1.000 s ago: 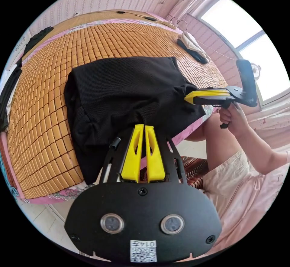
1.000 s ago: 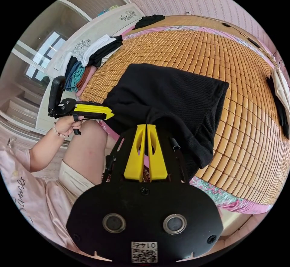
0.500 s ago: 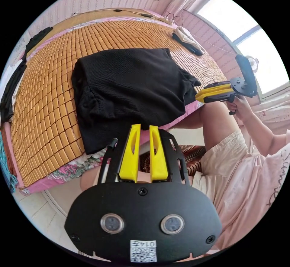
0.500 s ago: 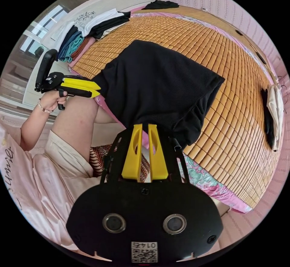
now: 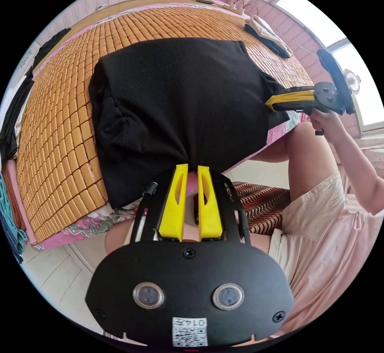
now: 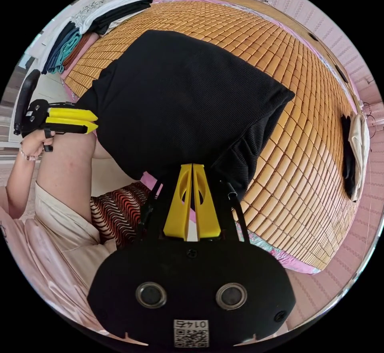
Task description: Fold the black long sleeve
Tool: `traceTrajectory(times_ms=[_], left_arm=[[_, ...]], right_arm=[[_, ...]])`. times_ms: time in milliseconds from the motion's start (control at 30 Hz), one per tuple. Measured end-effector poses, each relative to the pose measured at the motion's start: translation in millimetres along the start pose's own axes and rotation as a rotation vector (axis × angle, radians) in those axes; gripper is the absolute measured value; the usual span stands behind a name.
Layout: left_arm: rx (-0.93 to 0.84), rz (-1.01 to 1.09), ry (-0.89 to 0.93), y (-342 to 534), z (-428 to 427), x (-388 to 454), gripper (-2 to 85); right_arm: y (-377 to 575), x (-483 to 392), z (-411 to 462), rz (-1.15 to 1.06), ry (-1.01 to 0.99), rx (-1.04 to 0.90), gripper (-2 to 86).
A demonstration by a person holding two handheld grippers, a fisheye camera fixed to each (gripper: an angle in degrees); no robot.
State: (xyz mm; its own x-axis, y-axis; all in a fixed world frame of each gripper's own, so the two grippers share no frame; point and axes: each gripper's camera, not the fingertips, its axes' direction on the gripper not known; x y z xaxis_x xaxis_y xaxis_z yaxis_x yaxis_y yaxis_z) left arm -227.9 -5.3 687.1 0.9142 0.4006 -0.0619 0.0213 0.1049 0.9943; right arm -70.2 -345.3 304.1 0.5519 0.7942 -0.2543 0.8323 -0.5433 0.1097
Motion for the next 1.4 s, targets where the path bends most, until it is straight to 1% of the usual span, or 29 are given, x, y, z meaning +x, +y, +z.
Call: traceTrajectory(times_ms=[100,167,233,300,400,500,533,567,600,667,767,833,867,900,933,967,1000,1100,1167,1200,1233,1300,1333,1367,1400], left_arm=[[0.081,-0.005,-0.048,13,-21,8,6.2],[0.129,0.013,-0.100,20,-33,17,5.9],[0.183,0.060,-0.081,21,-35,30,5.3],[0.245,0.120,-0.012,12,-22,50,4.8],[0.221,0.161,0.020,-6,12,73,3.1],[0.155,0.174,-0.004,-11,44,84,0.0],[0.175,0.180,-0.002,-9,45,85,-0.3],[0.177,0.190,0.004,-5,48,86,-0.6],[0.190,0.194,0.015,-1,50,85,-0.8],[0.198,0.192,0.034,4,53,84,-0.9],[0.209,0.209,0.026,11,58,88,-1.0],[0.209,0.224,0.010,14,61,93,-1.0],[0.209,0.232,0.001,17,63,96,-1.0],[0.213,0.237,-0.004,20,65,98,-1.0],[0.215,0.237,-0.005,22,65,99,-1.0],[0.221,0.239,-0.007,25,67,100,-1.0],[0.225,0.239,-0.009,28,69,102,-0.9],[0.234,0.243,-0.031,36,72,109,-0.8],[0.244,0.246,-0.044,42,75,113,-0.6],[0.254,0.241,-0.041,45,76,114,-0.3],[0.260,0.237,-0.037,48,76,114,0.1],[0.306,0.219,-0.046,58,71,114,2.2],[0.331,0.228,-0.048,62,68,116,2.8],[0.393,0.266,-0.040,69,62,120,4.4],[0.433,0.305,-0.018,73,58,126,6.1]], right_arm=[[-8,1,-12,-0.055,-0.050,-0.046,-0.9],[-12,-4,-36,-0.097,0.003,-0.007,-0.9],[-26,-9,-52,-0.129,0.009,0.042,-0.9],[-54,-16,-61,-0.174,-0.024,0.076,-0.9],[-116,-34,-56,-0.244,-0.004,0.087,-0.9],[-173,-45,-26,-0.276,0.045,0.000,-0.7],[-188,-46,0,-0.290,0.058,-0.117,-0.7],[-196,-42,-3,-0.273,0.016,-0.067,-0.7],[-202,-40,-1,-0.272,-0.002,-0.116,-0.7],[-220,-39,-9,-0.340,-0.023,-0.222,-0.6],[-240,-35,-34,-0.338,0.031,-0.152,-0.6],[-254,-31,-27,-0.321,0.081,-0.150,-0.6],[-261,-29,-9,-0.321,0.086,-0.214,-0.6],[-262,-28,-1,-0.318,0.083,-0.237,-0.6],[-266,-27,-1,-0.319,0.080,-0.230,-0.6],[-273,-26,-1,-0.339,0.081,-0.300,-0.6],[-275,-26,-4,-0.351,0.085,-0.322,-0.6],[-283,-13,-17,-0.302,0.109,-0.260,-0.5],[-278,-3,10,-0.288,0.109,-0.316,-0.5],[-275,-1,6,-0.283,0.117,-0.259,-0.5],[-269,5,4,-0.270,0.097,-0.254,-0.4],[-249,19,-9,-0.244,0.039,-0.177,-0.3],[-226,32,-24,-0.211,-0.003,-0.103,-0.2],[-195,47,-39,-0.172,-0.044,-0.029,0.0],[-177,54,-45,-0.153,-0.060,0.001,0.2]])
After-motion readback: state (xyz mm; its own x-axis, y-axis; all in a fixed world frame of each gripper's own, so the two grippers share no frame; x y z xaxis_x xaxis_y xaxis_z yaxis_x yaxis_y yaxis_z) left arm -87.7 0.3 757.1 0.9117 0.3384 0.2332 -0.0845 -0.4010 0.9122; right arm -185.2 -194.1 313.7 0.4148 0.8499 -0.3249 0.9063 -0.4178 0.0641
